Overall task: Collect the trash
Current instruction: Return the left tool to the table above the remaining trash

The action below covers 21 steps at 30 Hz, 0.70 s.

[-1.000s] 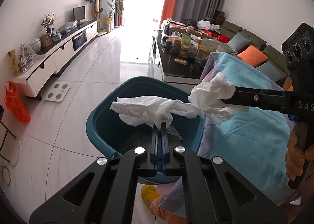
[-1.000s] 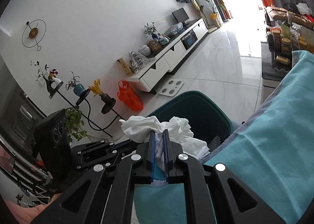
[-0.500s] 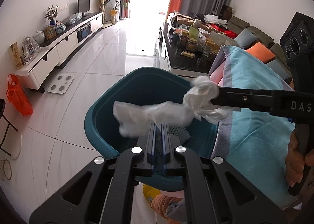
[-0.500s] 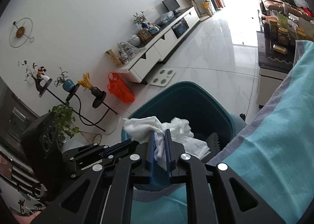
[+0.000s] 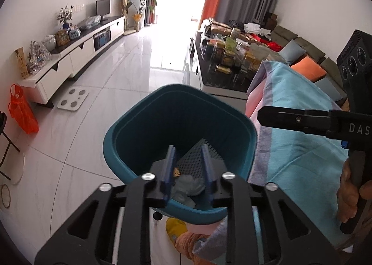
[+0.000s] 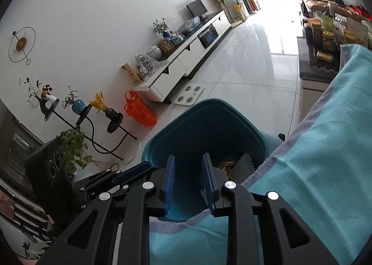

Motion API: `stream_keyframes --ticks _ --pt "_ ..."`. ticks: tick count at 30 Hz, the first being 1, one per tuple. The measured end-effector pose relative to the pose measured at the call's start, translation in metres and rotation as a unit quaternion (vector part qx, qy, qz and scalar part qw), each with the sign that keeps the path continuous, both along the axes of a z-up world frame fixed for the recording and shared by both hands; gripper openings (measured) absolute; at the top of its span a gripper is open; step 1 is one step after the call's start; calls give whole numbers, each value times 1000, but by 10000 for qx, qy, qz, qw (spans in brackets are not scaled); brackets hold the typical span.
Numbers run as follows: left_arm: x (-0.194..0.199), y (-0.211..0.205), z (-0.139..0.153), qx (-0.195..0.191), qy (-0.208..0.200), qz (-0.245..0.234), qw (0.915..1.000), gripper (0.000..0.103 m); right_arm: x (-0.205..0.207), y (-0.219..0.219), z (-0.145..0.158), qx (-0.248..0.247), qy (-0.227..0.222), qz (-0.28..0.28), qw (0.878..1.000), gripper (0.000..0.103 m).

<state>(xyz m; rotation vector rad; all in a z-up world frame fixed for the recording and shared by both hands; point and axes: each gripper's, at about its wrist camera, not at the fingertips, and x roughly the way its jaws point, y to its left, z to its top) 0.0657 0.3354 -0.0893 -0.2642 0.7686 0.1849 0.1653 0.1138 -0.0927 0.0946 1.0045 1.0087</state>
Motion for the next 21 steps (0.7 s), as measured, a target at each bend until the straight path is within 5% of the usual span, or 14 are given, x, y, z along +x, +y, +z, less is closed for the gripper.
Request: stream_keyframes --ticks 9,21 --pt "-32 -50 33 43 -798 -721 9942 61 -32 -62 36 207 -684 -207 9972 36" --pt "-28 -173 44 -95 -1031 -2287 9680 66 -80 -184 64 132 -1479 -1087 9829 42"
